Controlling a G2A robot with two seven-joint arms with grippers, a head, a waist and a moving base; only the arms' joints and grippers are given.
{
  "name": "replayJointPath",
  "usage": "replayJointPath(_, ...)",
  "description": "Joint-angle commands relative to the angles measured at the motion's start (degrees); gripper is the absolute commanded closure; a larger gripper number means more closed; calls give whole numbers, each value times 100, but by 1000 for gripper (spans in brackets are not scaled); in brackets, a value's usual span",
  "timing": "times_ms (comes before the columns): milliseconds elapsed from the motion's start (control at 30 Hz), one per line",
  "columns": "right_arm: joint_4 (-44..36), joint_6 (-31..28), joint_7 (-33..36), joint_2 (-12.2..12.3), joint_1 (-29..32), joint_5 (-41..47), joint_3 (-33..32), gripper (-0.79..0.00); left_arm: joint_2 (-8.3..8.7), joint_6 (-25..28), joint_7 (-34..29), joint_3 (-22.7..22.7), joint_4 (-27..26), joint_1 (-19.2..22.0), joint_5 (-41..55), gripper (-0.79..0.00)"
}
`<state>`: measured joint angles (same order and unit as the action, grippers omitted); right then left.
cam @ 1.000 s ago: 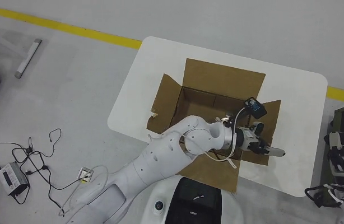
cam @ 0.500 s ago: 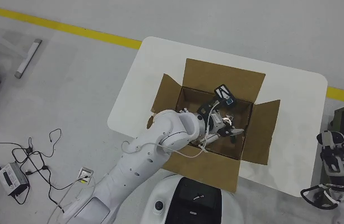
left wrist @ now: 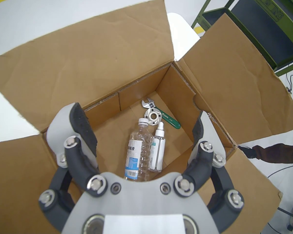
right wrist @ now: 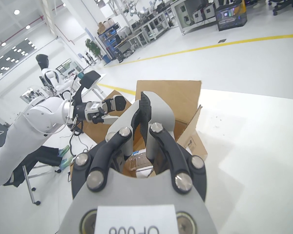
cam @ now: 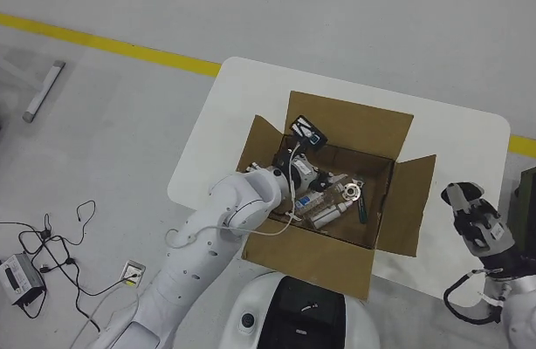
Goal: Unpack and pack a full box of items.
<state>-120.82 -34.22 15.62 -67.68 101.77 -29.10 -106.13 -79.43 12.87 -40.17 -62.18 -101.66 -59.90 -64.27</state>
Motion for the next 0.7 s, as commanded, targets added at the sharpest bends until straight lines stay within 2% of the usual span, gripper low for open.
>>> replayJointPath(0, 19, 21, 223, 13, -146, -103, 207, 0, 30, -127, 6, -171, -115, -78, -99, -785)
replayJointPath(100, 69, -11, 591, 35, -294, -320, 516, 0, 62, -336, 81, -413, -265, -211, -137, -785)
replayJointPath(300, 267, 99, 1012, 66, -425, -692, 857, 0, 116, -283, 33, -678, -385, -343, -61, -785)
replayJointPath(467, 369, 354, 1049, 90, -216, -717, 642, 0, 131, -110, 1, -623, -453, -361, 43, -785)
replayJointPath(667, 472, 473, 941, 111, 184, -547, 245, 0, 109, 99, 8, -332, -364, -253, 289, -785)
